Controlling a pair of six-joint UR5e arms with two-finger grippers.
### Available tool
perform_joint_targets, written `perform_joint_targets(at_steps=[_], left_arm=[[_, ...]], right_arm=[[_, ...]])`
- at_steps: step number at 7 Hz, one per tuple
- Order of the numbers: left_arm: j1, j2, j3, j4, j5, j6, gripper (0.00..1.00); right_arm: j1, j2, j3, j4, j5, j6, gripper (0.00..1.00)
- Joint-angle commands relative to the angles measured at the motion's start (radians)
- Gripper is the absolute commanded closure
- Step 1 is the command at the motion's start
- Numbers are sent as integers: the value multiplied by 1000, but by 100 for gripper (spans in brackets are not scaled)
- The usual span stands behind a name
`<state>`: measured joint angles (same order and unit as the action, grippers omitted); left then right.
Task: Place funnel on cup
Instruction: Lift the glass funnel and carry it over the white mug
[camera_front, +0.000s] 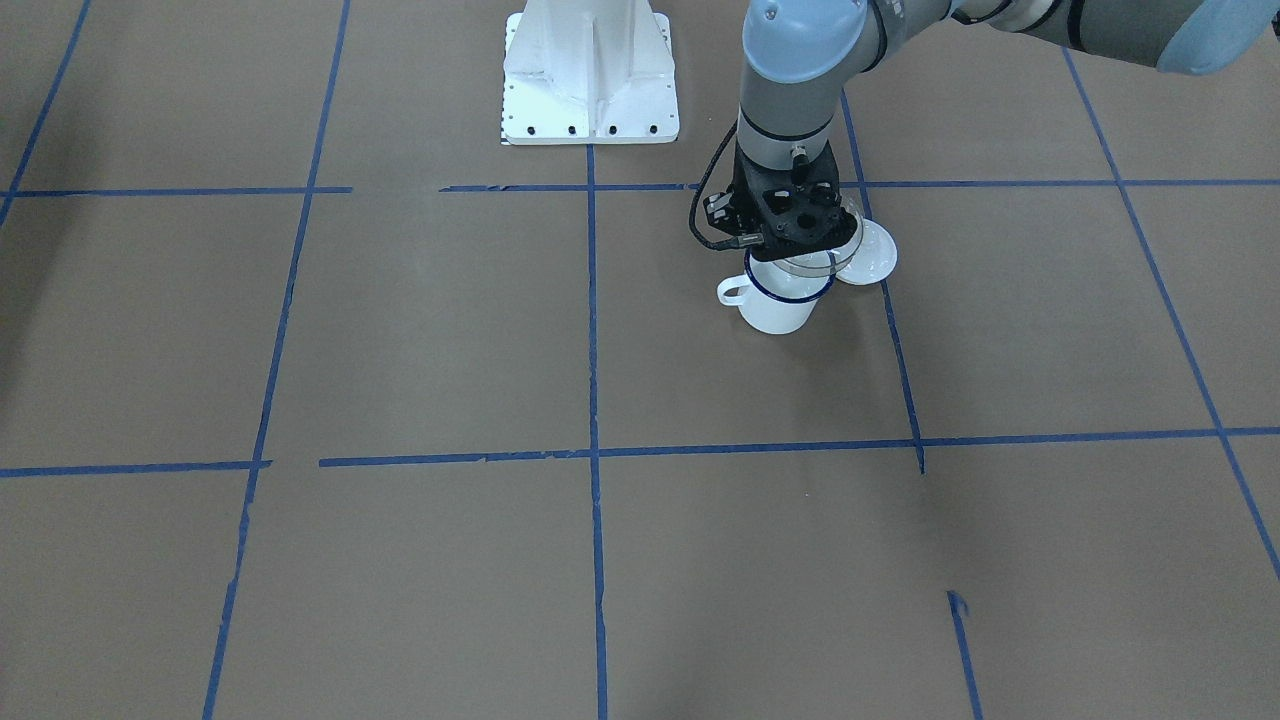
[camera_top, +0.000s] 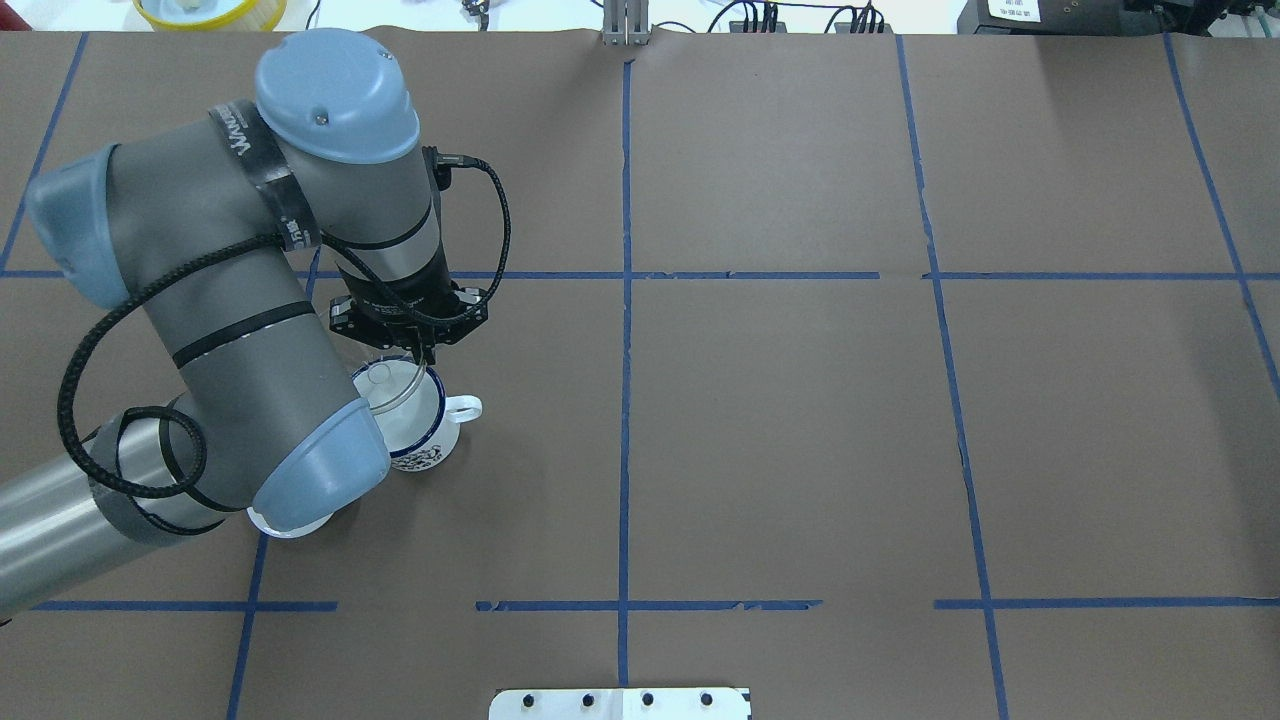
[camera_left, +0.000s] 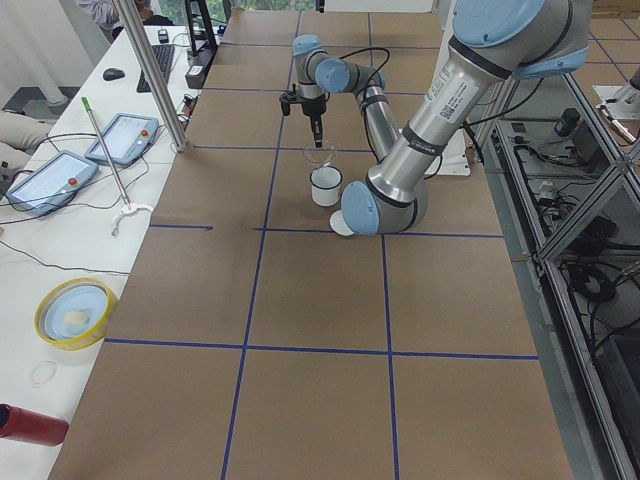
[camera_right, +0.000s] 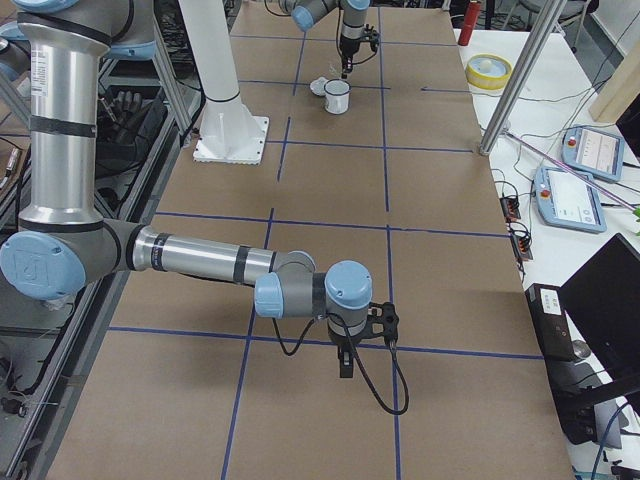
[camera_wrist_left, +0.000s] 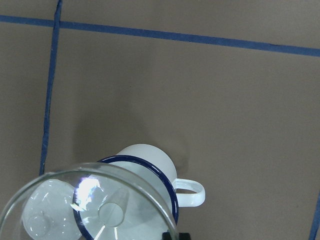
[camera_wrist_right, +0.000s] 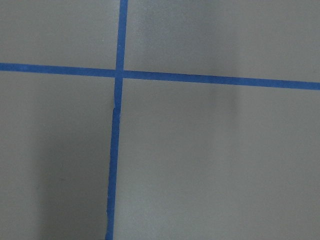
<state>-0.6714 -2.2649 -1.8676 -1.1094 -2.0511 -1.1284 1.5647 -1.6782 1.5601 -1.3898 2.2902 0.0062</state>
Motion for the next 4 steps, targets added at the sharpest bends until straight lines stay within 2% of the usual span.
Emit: perform_joint_targets(at_steps=[1, 3, 4], left_arm=[[19, 18, 50, -87, 0, -1, 100], [39, 40, 61, -102, 2, 2, 100], [44, 71, 61, -162, 2, -1, 100]], right_arm=[[0, 0, 0, 0, 0, 0, 0], [0, 0, 0, 0, 0, 0, 0], [0, 0, 0, 0, 0, 0, 0]])
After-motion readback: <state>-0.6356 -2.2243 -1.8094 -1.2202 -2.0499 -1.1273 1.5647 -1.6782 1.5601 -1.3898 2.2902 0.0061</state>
